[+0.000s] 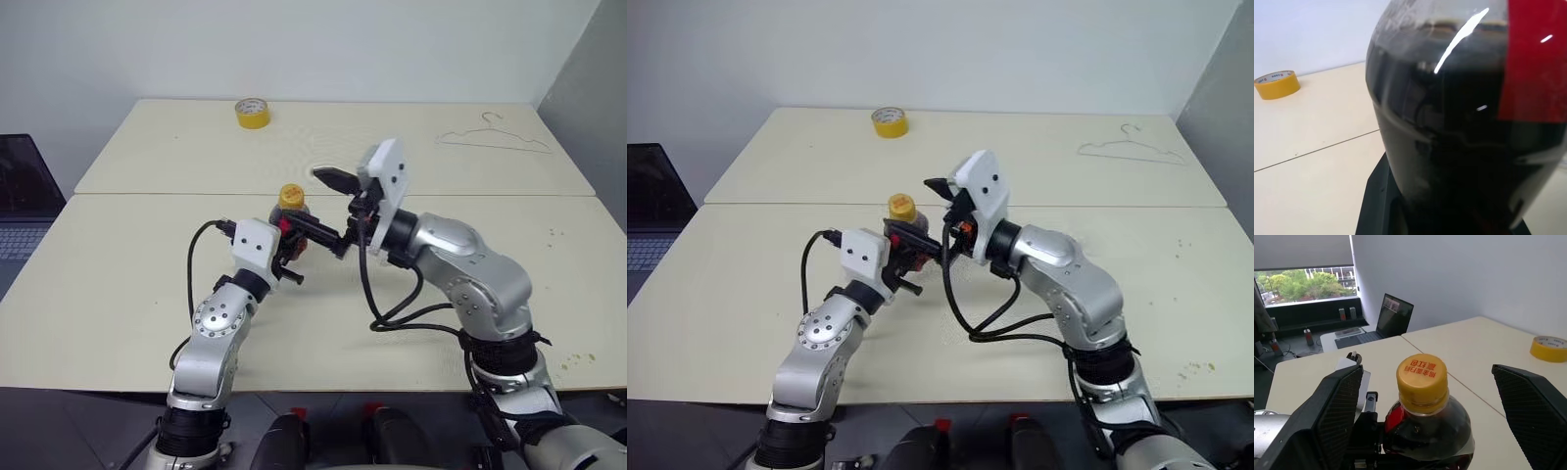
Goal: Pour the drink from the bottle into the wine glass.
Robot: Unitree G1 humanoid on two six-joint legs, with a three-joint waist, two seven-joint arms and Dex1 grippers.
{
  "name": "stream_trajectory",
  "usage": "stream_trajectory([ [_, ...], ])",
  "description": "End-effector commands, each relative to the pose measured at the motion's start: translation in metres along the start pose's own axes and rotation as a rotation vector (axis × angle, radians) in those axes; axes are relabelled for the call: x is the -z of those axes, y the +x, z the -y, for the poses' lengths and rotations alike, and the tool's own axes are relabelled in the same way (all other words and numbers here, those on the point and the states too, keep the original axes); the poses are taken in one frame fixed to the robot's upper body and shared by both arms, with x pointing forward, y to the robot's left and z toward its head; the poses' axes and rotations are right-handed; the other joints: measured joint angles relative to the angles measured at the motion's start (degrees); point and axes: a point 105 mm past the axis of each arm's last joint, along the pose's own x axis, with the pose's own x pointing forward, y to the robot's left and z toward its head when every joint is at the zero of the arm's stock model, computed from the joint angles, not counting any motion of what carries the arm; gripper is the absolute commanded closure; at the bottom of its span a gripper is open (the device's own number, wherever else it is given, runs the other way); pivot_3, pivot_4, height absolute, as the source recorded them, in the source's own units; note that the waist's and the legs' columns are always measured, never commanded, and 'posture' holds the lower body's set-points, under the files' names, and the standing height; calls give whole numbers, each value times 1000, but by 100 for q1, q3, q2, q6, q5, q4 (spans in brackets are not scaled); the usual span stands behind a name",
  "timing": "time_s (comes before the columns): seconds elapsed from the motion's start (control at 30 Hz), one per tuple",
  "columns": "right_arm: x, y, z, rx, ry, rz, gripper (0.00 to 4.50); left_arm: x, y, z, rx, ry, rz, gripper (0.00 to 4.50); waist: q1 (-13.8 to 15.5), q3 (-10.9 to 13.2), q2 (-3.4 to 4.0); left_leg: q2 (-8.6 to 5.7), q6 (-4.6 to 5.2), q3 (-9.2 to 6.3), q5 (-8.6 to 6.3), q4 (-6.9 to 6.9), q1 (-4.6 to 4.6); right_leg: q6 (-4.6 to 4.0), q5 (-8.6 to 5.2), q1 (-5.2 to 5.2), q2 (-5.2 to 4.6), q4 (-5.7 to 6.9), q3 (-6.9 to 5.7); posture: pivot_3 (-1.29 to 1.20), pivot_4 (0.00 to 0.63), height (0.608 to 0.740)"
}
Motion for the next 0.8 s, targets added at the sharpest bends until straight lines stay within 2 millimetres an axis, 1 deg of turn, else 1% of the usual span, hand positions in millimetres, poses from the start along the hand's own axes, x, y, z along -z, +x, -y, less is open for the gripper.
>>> stream_trajectory([
  [0.03,-14,5,-3,-9,-57,47,0,-23,0,-1,-4,31,92,3940,0,0,0,0,0,0,0,0,0,0,0,0,0,0,0,0,150,740],
  [0.2,-14,11,-4,-4,-61,59,0,-23,0,-2,-6,33,92,3940,-1,0,0,0,-1,0,0,0,0,0,0,-1,0,0,0,0,150,740],
  [0.4,-15,11,-3,0,-72,67,0,-22,-1,-2,-7,32,91,3940,-2,0,0,0,0,0,0,0,0,0,0,-1,0,0,0,0,150,740],
  [0.5,-14,11,-4,-6,-75,62,605,-22,-1,-2,-7,31,91,3940,-2,0,0,0,0,-1,0,0,0,0,0,-1,0,0,0,0,150,740],
  [0.57,-14,11,-4,-10,-81,58,1226,-23,-1,-1,-6,31,92,3940,-2,0,0,0,0,-1,0,0,0,0,0,-1,0,0,0,0,150,740],
  [0.73,-15,9,-4,-12,-100,61,3111,-23,-1,-1,-6,31,92,3940,-2,0,0,0,1,0,0,-1,0,0,0,-1,0,0,0,0,150,740],
  [0.77,-15,8,-4,-16,-107,64,3275,-23,-1,-1,-5,30,92,3940,-2,0,0,0,1,-1,-1,-1,0,0,0,-1,0,0,-1,0,150,740],
  [0.8,-16,7,-4,-23,-123,68,3272,-23,-1,-2,-4,30,91,3940,-2,0,0,0,1,0,-1,0,0,0,0,0,0,0,0,0,150,740],
])
